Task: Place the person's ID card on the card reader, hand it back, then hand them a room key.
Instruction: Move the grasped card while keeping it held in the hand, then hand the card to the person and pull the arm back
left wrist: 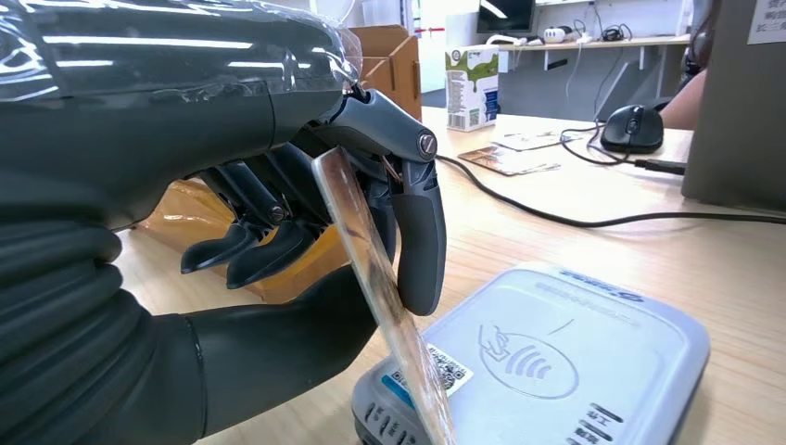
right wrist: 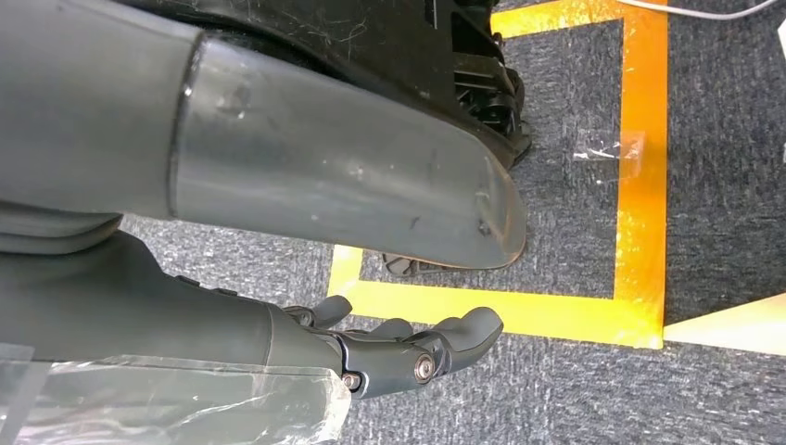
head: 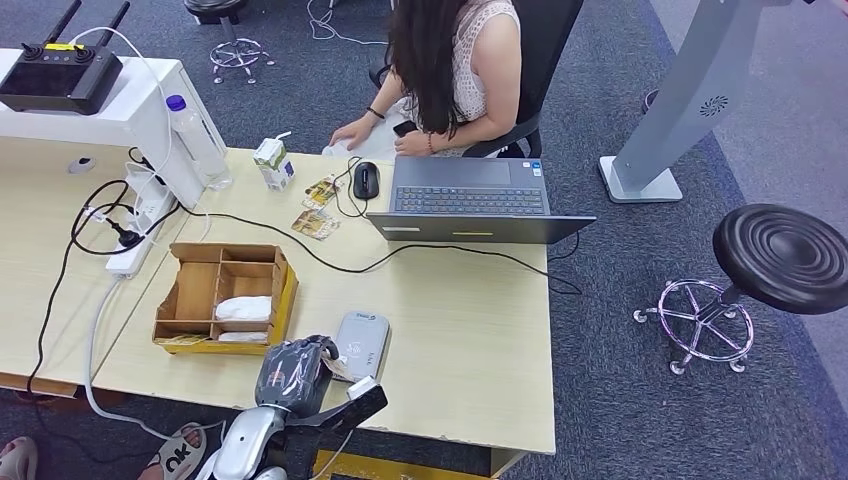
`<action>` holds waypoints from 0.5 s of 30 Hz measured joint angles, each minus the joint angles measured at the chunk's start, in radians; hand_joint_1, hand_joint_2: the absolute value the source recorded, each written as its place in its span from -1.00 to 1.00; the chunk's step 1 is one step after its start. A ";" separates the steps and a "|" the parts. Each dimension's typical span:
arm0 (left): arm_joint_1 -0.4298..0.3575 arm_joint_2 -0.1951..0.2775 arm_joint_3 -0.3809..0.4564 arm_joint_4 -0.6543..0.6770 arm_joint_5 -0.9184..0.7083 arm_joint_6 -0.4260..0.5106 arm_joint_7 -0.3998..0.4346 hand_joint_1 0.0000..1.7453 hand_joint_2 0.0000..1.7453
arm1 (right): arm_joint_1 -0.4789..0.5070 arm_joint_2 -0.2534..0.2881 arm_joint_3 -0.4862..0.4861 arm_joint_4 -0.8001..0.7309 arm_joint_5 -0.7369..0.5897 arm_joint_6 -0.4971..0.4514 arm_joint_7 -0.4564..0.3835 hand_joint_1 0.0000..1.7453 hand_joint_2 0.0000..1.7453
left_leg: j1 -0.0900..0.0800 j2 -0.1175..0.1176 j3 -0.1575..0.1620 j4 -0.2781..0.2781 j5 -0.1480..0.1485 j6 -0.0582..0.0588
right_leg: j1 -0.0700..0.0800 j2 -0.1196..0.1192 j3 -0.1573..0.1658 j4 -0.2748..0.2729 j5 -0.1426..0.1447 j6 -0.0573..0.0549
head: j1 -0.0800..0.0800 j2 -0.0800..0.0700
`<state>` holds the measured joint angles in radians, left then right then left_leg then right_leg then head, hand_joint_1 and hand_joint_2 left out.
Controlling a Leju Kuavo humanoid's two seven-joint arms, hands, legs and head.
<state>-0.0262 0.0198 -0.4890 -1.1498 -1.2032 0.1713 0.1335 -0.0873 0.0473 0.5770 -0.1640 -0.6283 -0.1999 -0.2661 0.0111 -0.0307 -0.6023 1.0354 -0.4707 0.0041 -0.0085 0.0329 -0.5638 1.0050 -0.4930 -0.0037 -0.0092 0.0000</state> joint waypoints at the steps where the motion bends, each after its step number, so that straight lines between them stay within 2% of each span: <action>1: 0.001 0.000 0.002 0.000 0.000 0.000 0.000 1.00 1.00 | 0.000 0.000 0.001 0.000 0.000 0.000 0.000 -1.00 -1.00 | 0.000 0.000 0.000 0.000 0.000 0.000 | 0.000 0.000 0.000 0.000 0.000 0.000 | 0.000 0.000; 7: 0.003 0.001 0.006 0.000 -0.006 -0.001 0.004 1.00 1.00 | 0.000 0.000 0.003 0.000 0.000 0.000 0.000 -1.00 -1.00 | 0.000 0.000 0.000 0.000 0.000 0.000 | 0.000 0.000 0.000 0.000 0.000 0.000 | 0.000 0.000; 15: 0.008 0.001 0.042 -0.010 -0.057 0.000 0.059 1.00 1.00 | 0.001 0.004 0.005 0.000 0.000 0.001 0.002 -1.00 -1.00 | 0.000 0.000 0.000 0.000 0.000 0.000 | 0.000 0.000 0.000 0.000 0.000 0.000 | 0.000 0.000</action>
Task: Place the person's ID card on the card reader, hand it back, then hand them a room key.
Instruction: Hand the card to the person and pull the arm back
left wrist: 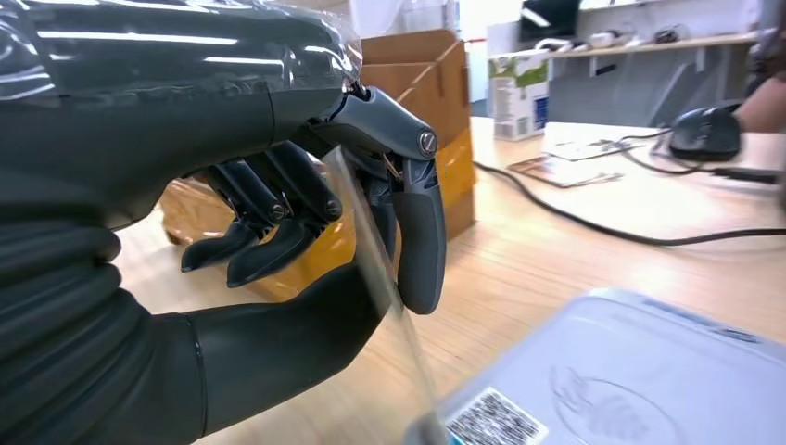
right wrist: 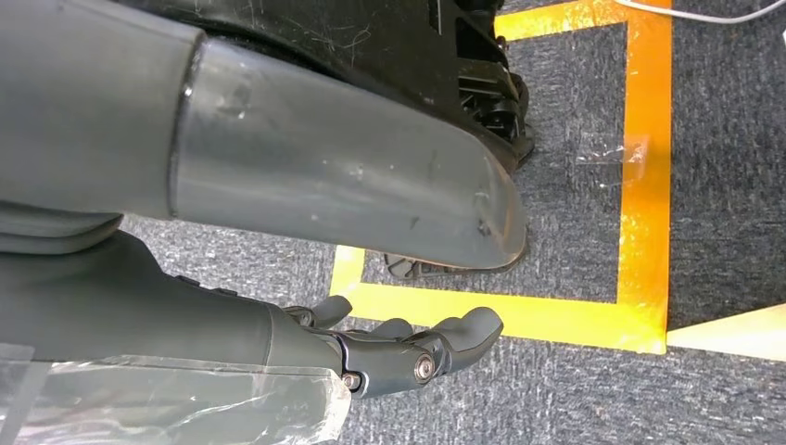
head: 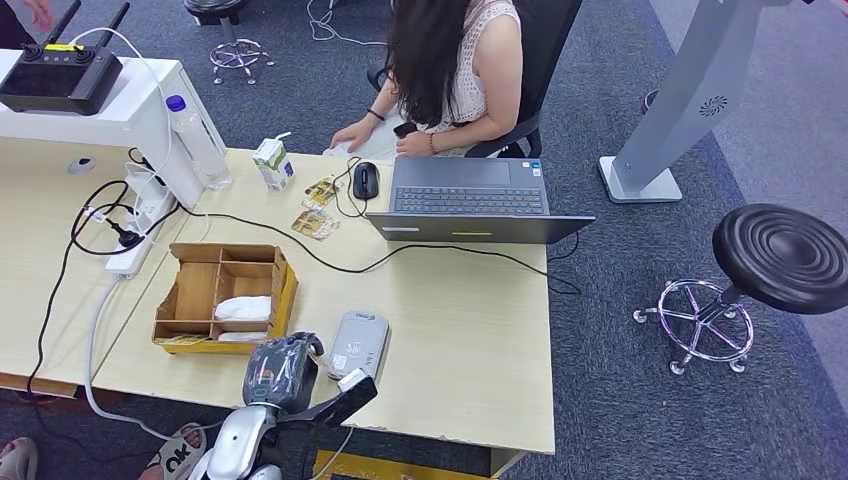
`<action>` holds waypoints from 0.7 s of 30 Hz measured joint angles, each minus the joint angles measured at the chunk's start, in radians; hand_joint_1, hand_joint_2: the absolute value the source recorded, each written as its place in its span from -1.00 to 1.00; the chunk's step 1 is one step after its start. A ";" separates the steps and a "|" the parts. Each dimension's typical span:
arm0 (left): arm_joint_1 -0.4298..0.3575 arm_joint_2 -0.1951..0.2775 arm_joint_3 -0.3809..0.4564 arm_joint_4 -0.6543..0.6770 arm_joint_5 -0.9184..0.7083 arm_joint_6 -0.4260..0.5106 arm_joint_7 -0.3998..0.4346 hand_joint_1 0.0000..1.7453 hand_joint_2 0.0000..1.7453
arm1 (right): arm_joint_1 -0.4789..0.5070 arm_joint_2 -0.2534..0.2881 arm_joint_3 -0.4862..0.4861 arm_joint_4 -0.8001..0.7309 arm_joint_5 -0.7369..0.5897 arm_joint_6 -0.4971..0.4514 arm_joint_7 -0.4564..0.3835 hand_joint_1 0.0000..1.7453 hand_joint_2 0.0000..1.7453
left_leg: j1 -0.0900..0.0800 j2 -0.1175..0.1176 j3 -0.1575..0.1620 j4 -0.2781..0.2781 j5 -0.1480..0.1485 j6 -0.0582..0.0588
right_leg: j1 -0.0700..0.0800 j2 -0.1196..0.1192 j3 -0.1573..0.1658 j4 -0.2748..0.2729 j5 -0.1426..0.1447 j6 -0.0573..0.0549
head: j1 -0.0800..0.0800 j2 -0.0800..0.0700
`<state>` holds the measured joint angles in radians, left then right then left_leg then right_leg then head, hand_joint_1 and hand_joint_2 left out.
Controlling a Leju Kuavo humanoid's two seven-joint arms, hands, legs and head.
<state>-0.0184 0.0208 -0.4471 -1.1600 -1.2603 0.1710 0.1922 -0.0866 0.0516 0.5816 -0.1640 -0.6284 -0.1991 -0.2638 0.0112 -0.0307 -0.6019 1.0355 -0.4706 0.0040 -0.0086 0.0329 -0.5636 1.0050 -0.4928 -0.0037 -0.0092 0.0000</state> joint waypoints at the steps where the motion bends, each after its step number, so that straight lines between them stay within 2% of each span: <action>1: 0.000 0.000 0.005 0.000 -0.001 0.000 0.002 1.00 1.00 | 0.000 0.000 0.000 0.000 0.000 0.000 0.000 -1.00 -1.00 | 0.000 0.000 0.000 0.000 0.000 0.000 | 0.000 0.000 0.000 0.000 0.000 0.000 | 0.000 0.000; 6: 0.002 -0.002 0.022 0.000 -0.010 0.002 -0.003 1.00 1.00 | -0.003 0.001 0.003 0.000 0.009 -0.023 -0.019 -1.00 -1.00 | 0.000 0.000 0.000 0.000 0.000 0.000 | 0.000 0.000 0.000 0.000 0.000 0.000 | 0.000 0.000; 8: 0.001 -0.002 0.026 0.000 -0.017 0.006 -0.018 1.00 1.00 | -0.014 0.001 0.011 0.000 0.036 -0.092 -0.043 -1.00 -1.00 | 0.000 0.000 -0.001 0.000 0.000 0.000 | 0.000 0.000 0.000 0.000 0.000 0.000 | 0.000 0.000; 11: -0.014 -0.007 0.026 0.001 -0.022 0.006 -0.064 1.00 1.00 | -0.077 0.001 0.038 -0.006 0.104 -0.247 -0.076 -1.00 -1.00 | 0.000 0.002 -0.001 0.000 0.002 0.000 | 0.000 0.001 -0.001 0.000 0.002 0.001 | 0.000 0.000; 14: -0.063 -0.026 0.024 0.014 -0.017 0.001 -0.106 1.00 1.00 | -0.145 -0.007 0.059 -0.012 0.159 -0.337 -0.064 -1.00 -1.00 | 0.000 0.002 -0.006 0.000 0.006 0.000 | 0.000 0.002 -0.006 0.000 0.008 0.001 | 0.001 0.000; 18: -0.140 -0.059 0.008 0.064 0.005 0.012 -0.126 1.00 1.00 | -0.184 -0.026 0.072 -0.022 0.187 -0.354 -0.018 -1.00 -1.00 | 0.000 0.015 -0.027 -0.002 0.014 -0.002 | 0.000 0.015 -0.028 0.001 0.024 0.000 | 0.002 0.000; 21: -0.155 -0.070 -0.002 0.077 0.021 0.032 -0.117 1.00 1.00 | -0.195 -0.034 0.069 -0.030 0.185 -0.357 -0.032 -1.00 -1.00 | 0.000 0.020 -0.040 -0.002 0.017 -0.001 | -0.001 0.019 -0.039 0.001 0.027 0.004 | 0.003 0.000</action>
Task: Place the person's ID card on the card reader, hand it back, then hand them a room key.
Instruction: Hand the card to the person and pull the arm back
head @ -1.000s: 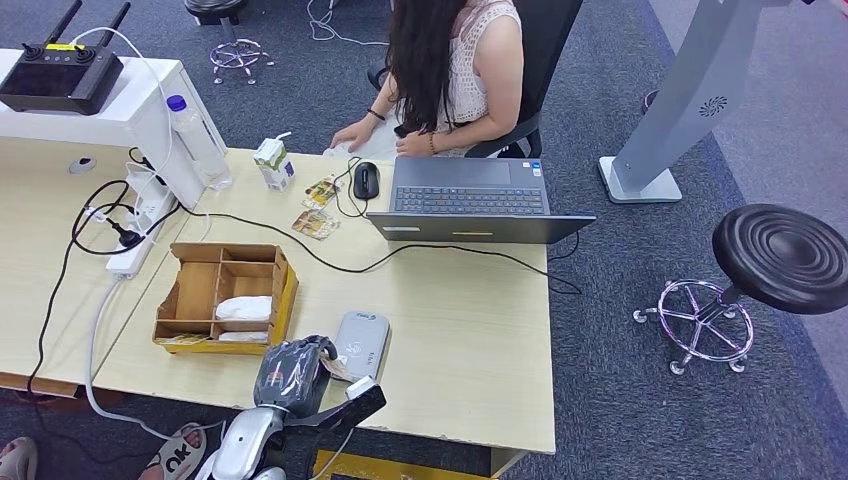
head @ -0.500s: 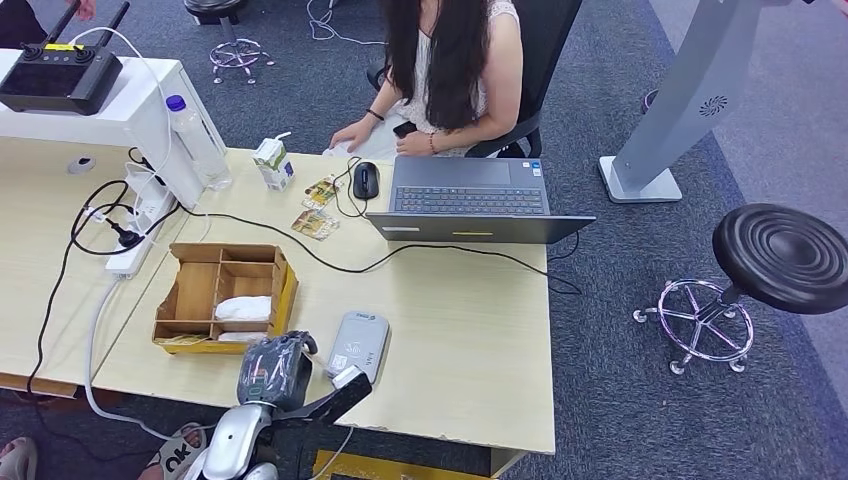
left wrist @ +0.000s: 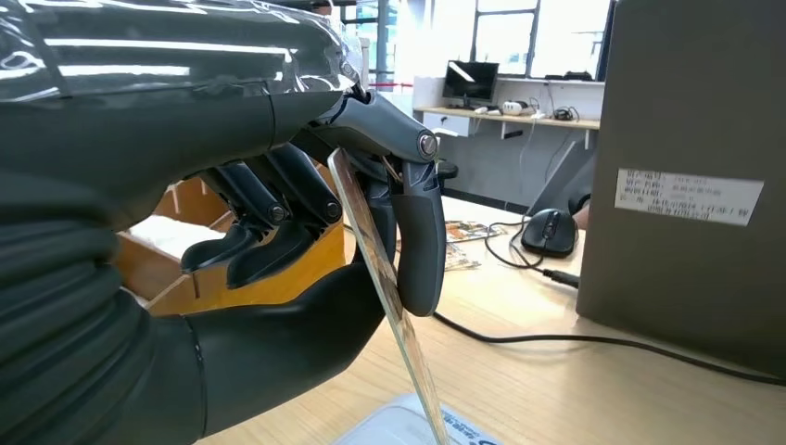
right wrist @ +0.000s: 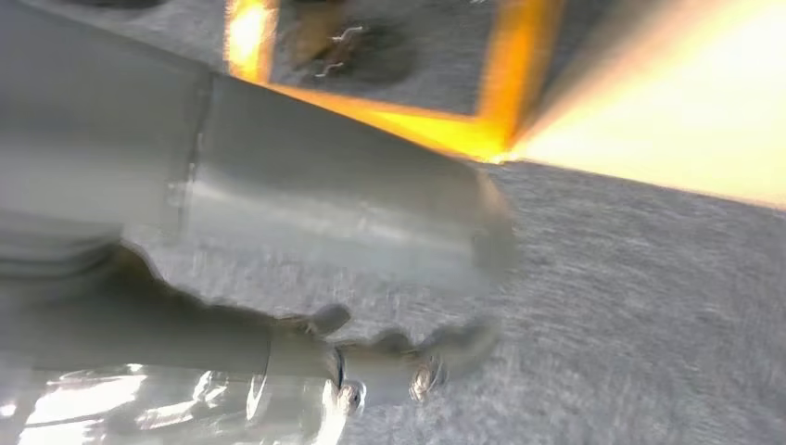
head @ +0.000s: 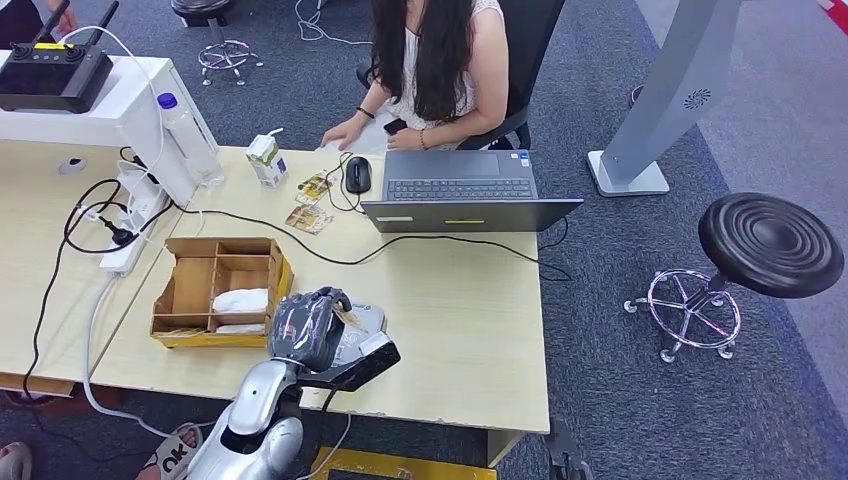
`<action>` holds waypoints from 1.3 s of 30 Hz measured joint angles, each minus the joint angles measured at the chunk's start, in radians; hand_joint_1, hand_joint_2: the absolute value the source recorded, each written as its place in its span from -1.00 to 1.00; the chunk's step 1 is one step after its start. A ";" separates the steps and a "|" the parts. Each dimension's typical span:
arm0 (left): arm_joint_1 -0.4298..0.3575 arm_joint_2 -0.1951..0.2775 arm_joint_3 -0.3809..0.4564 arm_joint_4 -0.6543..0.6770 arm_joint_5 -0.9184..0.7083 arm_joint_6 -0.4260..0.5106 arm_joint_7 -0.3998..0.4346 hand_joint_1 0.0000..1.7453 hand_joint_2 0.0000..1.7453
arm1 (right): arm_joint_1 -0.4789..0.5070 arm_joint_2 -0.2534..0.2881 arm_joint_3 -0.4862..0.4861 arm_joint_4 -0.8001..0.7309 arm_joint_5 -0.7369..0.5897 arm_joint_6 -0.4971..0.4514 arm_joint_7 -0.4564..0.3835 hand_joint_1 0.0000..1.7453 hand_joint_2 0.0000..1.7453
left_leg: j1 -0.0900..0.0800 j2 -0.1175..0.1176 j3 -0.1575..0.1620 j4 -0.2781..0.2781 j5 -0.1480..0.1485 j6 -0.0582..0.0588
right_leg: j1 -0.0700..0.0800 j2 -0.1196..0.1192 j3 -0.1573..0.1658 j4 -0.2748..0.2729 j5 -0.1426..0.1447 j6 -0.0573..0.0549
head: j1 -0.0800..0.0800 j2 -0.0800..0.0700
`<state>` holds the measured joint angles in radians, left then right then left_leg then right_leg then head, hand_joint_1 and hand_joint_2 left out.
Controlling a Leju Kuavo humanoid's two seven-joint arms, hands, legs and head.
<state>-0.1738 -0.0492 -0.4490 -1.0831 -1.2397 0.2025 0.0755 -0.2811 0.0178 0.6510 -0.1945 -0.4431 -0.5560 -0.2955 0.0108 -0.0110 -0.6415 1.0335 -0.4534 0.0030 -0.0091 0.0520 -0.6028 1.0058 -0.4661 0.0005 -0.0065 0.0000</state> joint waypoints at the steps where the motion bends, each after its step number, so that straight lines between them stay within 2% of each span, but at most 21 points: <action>1: 0.003 0.000 -0.001 0.000 0.003 0.003 0.004 1.00 1.00 | -0.006 0.000 -0.003 -0.002 -0.004 -0.001 -0.013 -1.00 -1.00 | 0.000 -0.001 0.000 0.000 0.002 0.001 | 0.000 -0.001 0.000 0.000 0.000 0.002 | 0.000 0.000; 6: 0.015 0.004 -0.003 0.000 0.006 0.004 0.009 1.00 1.00 | -0.024 -0.001 -0.021 -0.005 -0.009 -0.001 -0.039 -1.00 -1.00 | 0.001 -0.014 0.004 0.000 0.020 0.003 | 0.000 -0.013 0.000 0.001 0.009 -0.001 | 0.000 0.000; 13: 0.017 0.004 -0.004 0.000 0.007 0.005 0.011 1.00 1.00 | -0.033 -0.002 -0.024 -0.006 -0.005 0.002 -0.012 -1.00 -1.00 | 0.001 -0.015 0.004 0.000 0.018 0.003 | 0.000 -0.014 0.000 0.001 0.008 -0.002 | 0.000 0.000; 15: 0.024 0.007 -0.004 -0.002 0.010 0.009 0.023 1.00 1.00 | -0.018 -0.004 -0.025 -0.005 -0.005 0.018 0.068 -1.00 -1.00 | 0.001 -0.015 0.006 0.000 0.015 0.002 | 0.000 -0.014 0.001 0.001 0.006 -0.003 | 0.000 0.000; 18: 0.054 0.026 -0.003 -0.024 0.021 0.018 0.040 1.00 1.00 | 0.051 -0.013 -0.027 0.012 -0.004 0.069 0.275 -1.00 -1.00 | 0.001 -0.019 0.013 0.000 0.010 0.002 | 0.001 -0.018 0.009 0.000 -0.002 -0.002 | -0.001 0.000; 21: 0.083 0.049 0.001 -0.054 0.030 0.021 0.044 1.00 1.00 | 0.154 -0.019 -0.026 0.029 -0.005 0.094 0.365 -1.00 -1.00 | 0.001 -0.032 0.011 0.000 0.009 0.003 | 0.001 -0.030 0.014 0.001 -0.006 -0.001 | -0.002 0.000; 24: 0.095 0.061 0.003 -0.071 0.033 0.021 0.045 1.00 1.00 | 0.199 -0.023 -0.025 0.037 -0.001 0.100 0.390 -1.00 -1.00 | 0.001 -0.027 0.011 0.000 0.006 0.001 | 0.001 -0.026 0.011 0.001 -0.006 -0.002 | -0.002 0.000; 39: 0.101 0.071 0.004 -0.095 0.034 0.021 0.045 1.00 1.00 | 0.206 -0.028 -0.021 0.044 0.001 0.103 0.407 -1.00 -1.00 | 0.000 -0.023 0.012 0.000 0.004 0.001 | 0.000 -0.024 0.011 0.001 -0.007 -0.002 | -0.002 0.000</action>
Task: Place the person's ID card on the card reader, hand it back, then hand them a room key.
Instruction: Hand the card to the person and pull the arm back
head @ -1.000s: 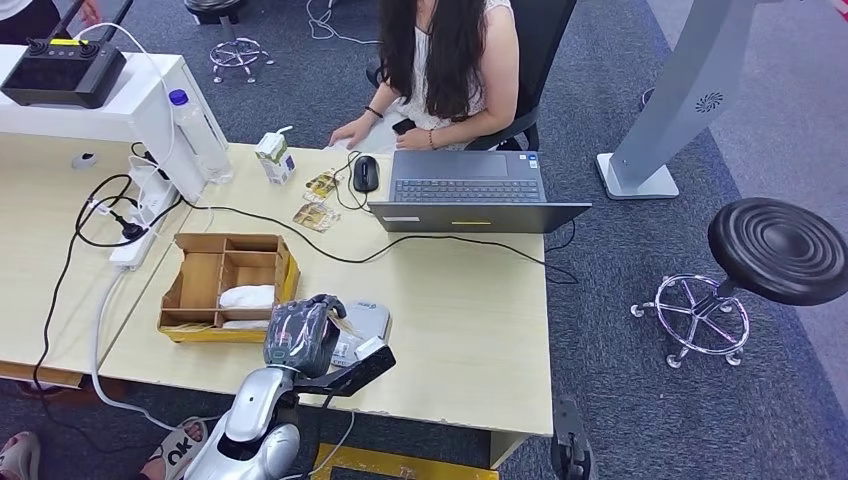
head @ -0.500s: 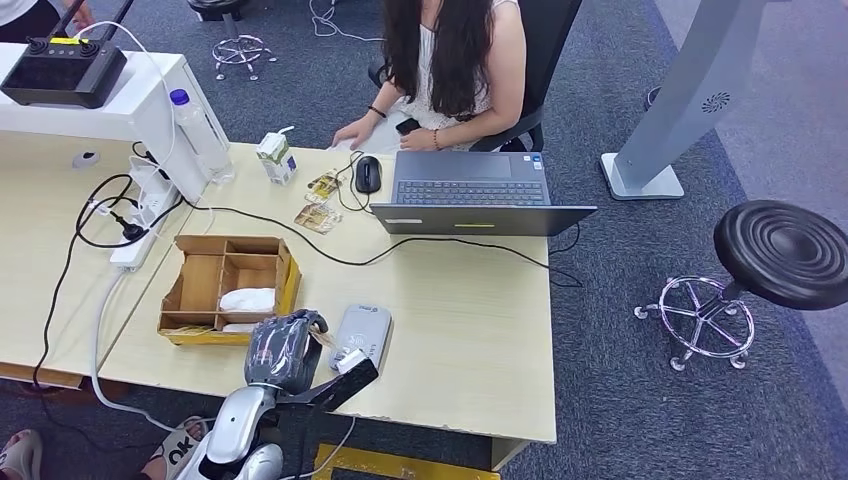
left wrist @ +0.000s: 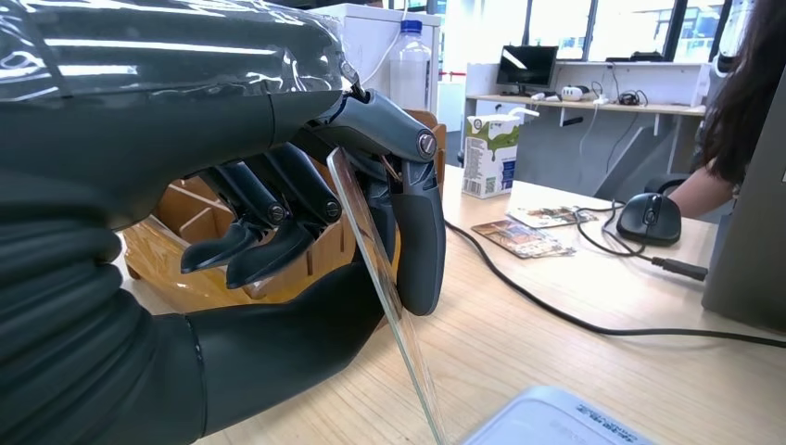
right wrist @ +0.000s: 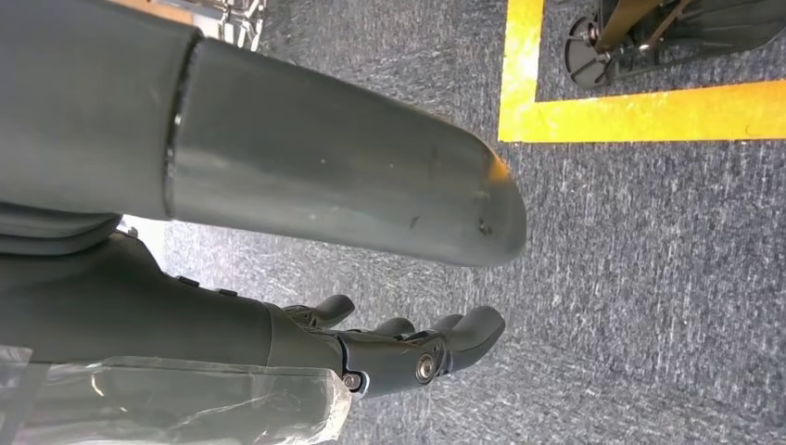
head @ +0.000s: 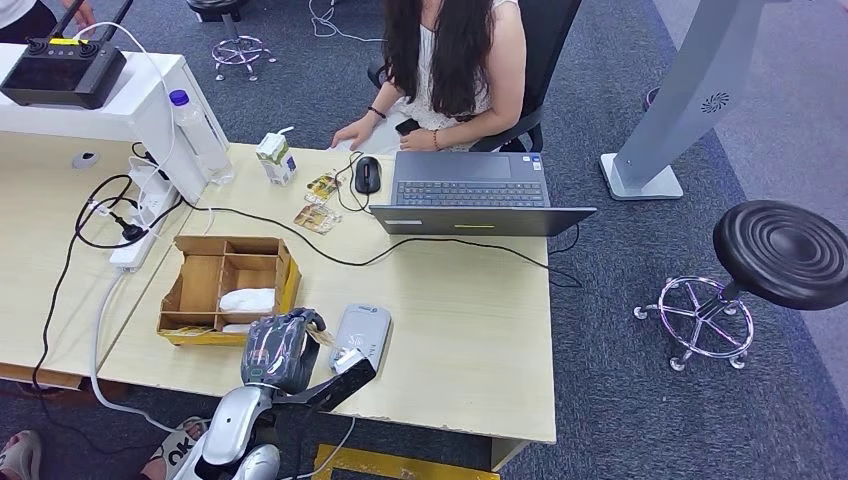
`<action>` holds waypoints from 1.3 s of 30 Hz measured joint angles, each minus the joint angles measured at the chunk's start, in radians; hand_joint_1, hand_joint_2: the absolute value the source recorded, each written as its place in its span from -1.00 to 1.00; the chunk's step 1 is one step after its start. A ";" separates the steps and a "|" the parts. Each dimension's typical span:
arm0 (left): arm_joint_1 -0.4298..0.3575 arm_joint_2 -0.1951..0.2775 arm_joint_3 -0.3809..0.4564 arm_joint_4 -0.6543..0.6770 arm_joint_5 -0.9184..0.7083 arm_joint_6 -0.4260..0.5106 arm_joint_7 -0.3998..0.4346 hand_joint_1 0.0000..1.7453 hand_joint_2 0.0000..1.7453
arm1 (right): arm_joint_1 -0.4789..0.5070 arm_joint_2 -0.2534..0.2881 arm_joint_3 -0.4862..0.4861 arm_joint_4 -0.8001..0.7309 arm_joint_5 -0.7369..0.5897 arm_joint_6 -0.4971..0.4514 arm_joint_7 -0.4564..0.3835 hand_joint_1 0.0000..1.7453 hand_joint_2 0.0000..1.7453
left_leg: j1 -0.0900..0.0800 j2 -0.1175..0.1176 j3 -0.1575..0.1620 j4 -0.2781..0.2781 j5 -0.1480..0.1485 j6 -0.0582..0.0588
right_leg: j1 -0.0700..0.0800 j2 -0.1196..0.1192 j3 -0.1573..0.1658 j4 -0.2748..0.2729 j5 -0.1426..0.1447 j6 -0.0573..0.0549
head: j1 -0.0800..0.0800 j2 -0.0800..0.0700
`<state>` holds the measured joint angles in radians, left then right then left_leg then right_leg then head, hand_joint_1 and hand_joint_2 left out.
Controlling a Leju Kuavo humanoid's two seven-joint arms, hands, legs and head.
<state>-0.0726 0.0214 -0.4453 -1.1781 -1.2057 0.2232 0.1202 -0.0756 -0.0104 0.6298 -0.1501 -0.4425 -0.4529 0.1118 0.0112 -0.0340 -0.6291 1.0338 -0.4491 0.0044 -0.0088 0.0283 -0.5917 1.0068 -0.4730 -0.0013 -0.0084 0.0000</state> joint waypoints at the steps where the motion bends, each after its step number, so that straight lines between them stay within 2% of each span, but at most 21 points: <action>1: 0.000 0.000 0.000 0.000 0.000 0.000 0.000 1.00 1.00 | 0.000 0.000 0.000 0.001 0.001 0.002 0.005 -1.00 -1.00 | 0.000 0.000 0.000 0.000 0.000 0.000 | 0.000 0.000 0.000 0.000 0.000 0.000 | 0.000 0.000; 5: 0.000 0.002 0.000 0.000 0.001 -0.002 0.000 1.00 1.00 | 0.000 0.000 0.011 0.004 0.017 0.056 0.099 -1.00 -1.00 | 0.000 0.000 0.000 0.000 0.000 0.000 | 0.000 0.000 0.000 0.000 0.000 0.000 | 0.000 0.000; 11: -0.014 0.008 0.000 0.000 0.012 -0.020 -0.008 1.00 1.00 | 0.006 0.000 0.064 0.006 0.051 0.254 0.341 -1.00 -1.00 | 0.000 0.000 0.000 0.000 0.000 0.000 | 0.000 0.000 0.000 0.000 0.000 0.000 | 0.000 0.000; 14: -0.027 0.008 0.000 0.001 0.020 -0.018 -0.008 1.00 1.00 | 0.010 0.000 0.086 0.006 0.053 0.273 0.402 -1.00 -1.00 | 0.000 0.000 0.000 0.000 0.000 0.000 | 0.000 0.000 0.000 0.000 0.000 0.000 | 0.000 0.000; 16: -0.069 0.028 0.005 0.001 0.020 0.030 0.002 1.00 1.00 | 0.012 -0.002 0.101 0.006 0.063 0.277 0.389 -1.00 -1.00 | 0.001 -0.001 -0.002 0.000 0.002 0.000 | 0.001 -0.001 -0.002 0.000 0.001 -0.001 | 0.000 0.000; 19: -0.260 0.100 0.053 0.014 0.023 0.140 -0.031 1.00 1.00 | 0.009 -0.010 0.130 0.007 0.085 0.292 0.340 -1.00 -1.00 | 0.004 -0.004 -0.007 0.000 0.007 -0.002 | 0.003 -0.003 -0.006 0.001 0.004 -0.003 | 0.002 0.000; 21: -0.396 0.141 0.108 0.049 0.005 0.155 -0.070 1.00 1.00 | 0.006 -0.015 0.147 0.007 0.087 0.300 0.330 -1.00 -1.00 | 0.003 -0.004 -0.006 0.000 0.008 -0.003 | 0.003 -0.003 -0.005 0.002 0.005 -0.004 | 0.000 0.000; 24: -0.518 0.178 0.158 0.105 -0.030 0.158 -0.084 1.00 1.00 | 0.006 -0.021 0.165 0.007 0.087 0.306 0.328 -1.00 -1.00 | 0.003 -0.003 -0.004 0.000 0.009 -0.003 | 0.003 -0.002 -0.005 0.003 0.006 -0.005 | -0.001 0.000; 28: -0.578 0.200 0.181 0.163 -0.049 0.167 -0.084 1.00 1.00 | 0.006 -0.026 0.179 0.008 0.087 0.306 0.327 -1.00 -1.00 | 0.003 0.000 -0.004 0.000 0.009 -0.003 | 0.002 -0.001 -0.005 0.003 0.006 -0.005 | -0.001 0.000; 39: -0.618 0.212 0.198 0.235 -0.063 0.198 -0.081 1.00 1.00 | 0.005 -0.029 0.194 0.008 0.086 0.304 0.326 -1.00 -1.00 | 0.003 0.000 -0.004 0.000 0.009 -0.003 | 0.002 0.000 -0.006 0.003 0.006 -0.005 | -0.001 0.000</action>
<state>-0.6907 0.2335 -0.2473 -0.9436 -1.2689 0.4207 0.0391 -0.0701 -0.0393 0.8243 -0.1423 -0.3563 -0.1488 0.4375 0.0140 -0.0340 -0.6335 1.0340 -0.4406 0.0010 -0.0064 0.0282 -0.5975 1.0096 -0.4672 -0.0064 -0.0091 0.0000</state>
